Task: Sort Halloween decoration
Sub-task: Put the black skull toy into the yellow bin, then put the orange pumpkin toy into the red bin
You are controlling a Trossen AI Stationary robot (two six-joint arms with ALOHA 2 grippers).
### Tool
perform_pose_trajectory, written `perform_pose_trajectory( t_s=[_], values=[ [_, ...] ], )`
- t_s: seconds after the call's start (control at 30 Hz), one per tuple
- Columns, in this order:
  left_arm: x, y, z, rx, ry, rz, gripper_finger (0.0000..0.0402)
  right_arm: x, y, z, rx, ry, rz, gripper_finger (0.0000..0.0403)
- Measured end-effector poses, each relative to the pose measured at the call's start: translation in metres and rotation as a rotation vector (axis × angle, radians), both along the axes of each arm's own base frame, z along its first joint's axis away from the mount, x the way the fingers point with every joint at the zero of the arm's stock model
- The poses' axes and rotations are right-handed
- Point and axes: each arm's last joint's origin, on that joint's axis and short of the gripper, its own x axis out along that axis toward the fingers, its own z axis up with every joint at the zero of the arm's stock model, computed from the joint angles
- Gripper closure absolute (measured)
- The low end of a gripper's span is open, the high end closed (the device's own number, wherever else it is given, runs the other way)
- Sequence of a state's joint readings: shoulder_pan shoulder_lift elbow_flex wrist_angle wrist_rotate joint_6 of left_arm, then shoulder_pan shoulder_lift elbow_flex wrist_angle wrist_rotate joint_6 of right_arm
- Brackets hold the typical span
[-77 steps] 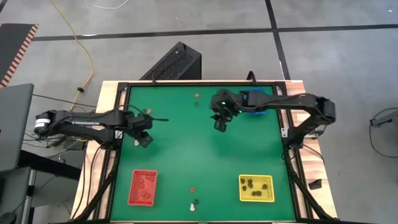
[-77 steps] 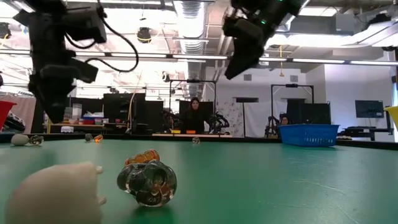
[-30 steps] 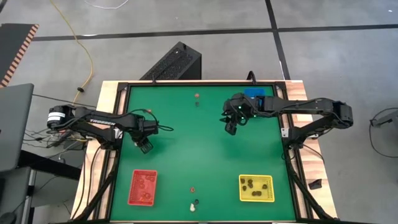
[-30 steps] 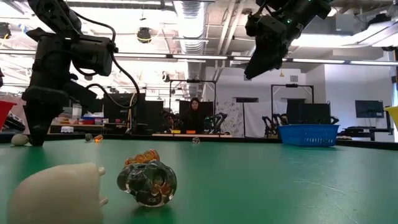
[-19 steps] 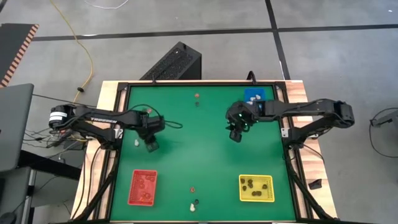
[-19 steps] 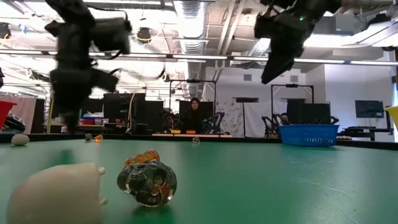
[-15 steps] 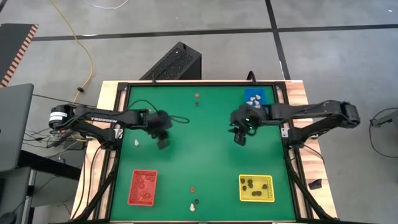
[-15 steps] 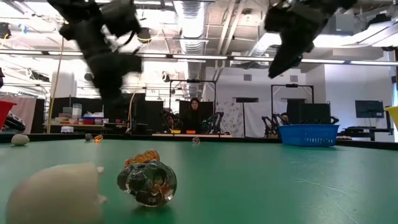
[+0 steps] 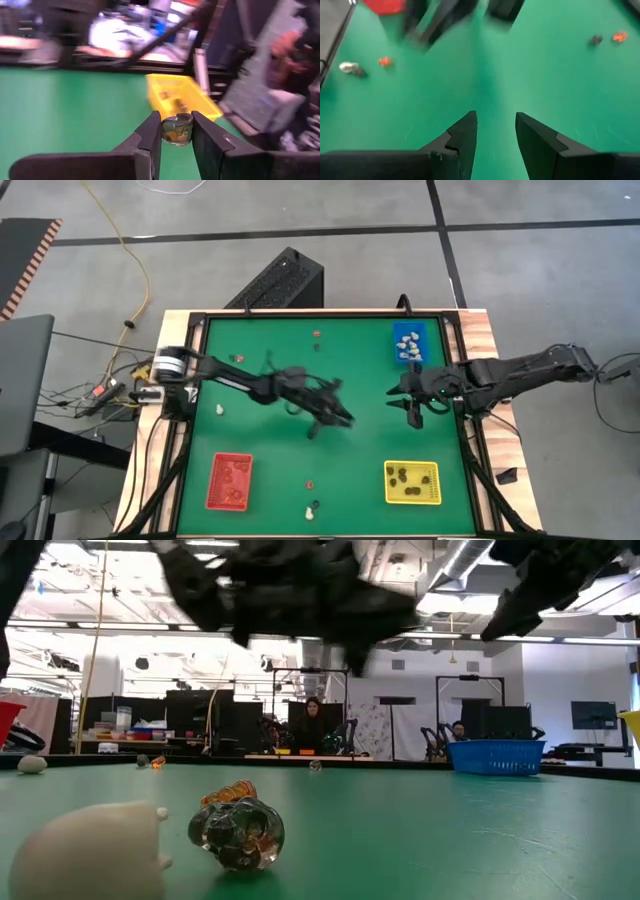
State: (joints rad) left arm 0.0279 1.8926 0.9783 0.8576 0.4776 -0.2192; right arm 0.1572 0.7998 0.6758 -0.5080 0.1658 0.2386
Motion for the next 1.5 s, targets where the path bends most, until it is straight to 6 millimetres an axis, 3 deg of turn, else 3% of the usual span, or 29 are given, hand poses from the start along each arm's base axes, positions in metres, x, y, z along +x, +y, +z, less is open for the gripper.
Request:
perform_pose_trajectory(
  t_s=[0.17, 0.37, 0.5, 0.63, 0.9, 1.13, 1.23, 1.37, 1.5],
  values=[
    [0.068, -0.049, -0.011, -0.003, -0.063, -0.168, 0.0328, -0.014, 0.003, 0.009, -0.006, -0.051, 0.025, 0.0237],
    [0.135, -0.092, -0.016, -0.032, -0.118, -0.245, 0.0326, -0.035, 0.007, 0.013, 0.017, -0.051, 0.073, 0.0237],
    [0.164, -0.113, -0.024, -0.039, -0.051, -0.272, 0.0325, -0.045, 0.01, 0.016, 0.028, -0.074, 0.115, 0.0237],
    [0.178, -0.124, -0.029, 0.001, 0.048, -0.229, 0.0319, -0.051, 0.014, 0.018, 0.036, -0.093, 0.155, 0.0237],
    [0.178, -0.127, -0.035, 0.151, 0.076, -0.161, 0.024, -0.057, 0.017, 0.018, 0.097, -0.076, 0.16, 0.0237],
    [0.173, -0.109, -0.023, 0.166, 0.194, -0.223, 0.0203, -0.057, 0.017, 0.016, 0.093, -0.062, 0.158, 0.0237],
    [0.157, -0.1, -0.005, 0.231, 0.38, -0.229, 0.0206, -0.057, 0.016, 0.017, 0.082, -0.067, 0.14, 0.0237],
    [0.12, -0.094, 0.026, 0.462, 0.65, -0.142, 0.0212, -0.056, 0.016, 0.018, 0.081, -0.087, 0.131, 0.0237],
    [0.084, -0.089, 0.035, 0.61, 0.905, -0.109, 0.0214, -0.052, 0.016, 0.019, 0.056, -0.103, 0.089, 0.0237]
  ],
)
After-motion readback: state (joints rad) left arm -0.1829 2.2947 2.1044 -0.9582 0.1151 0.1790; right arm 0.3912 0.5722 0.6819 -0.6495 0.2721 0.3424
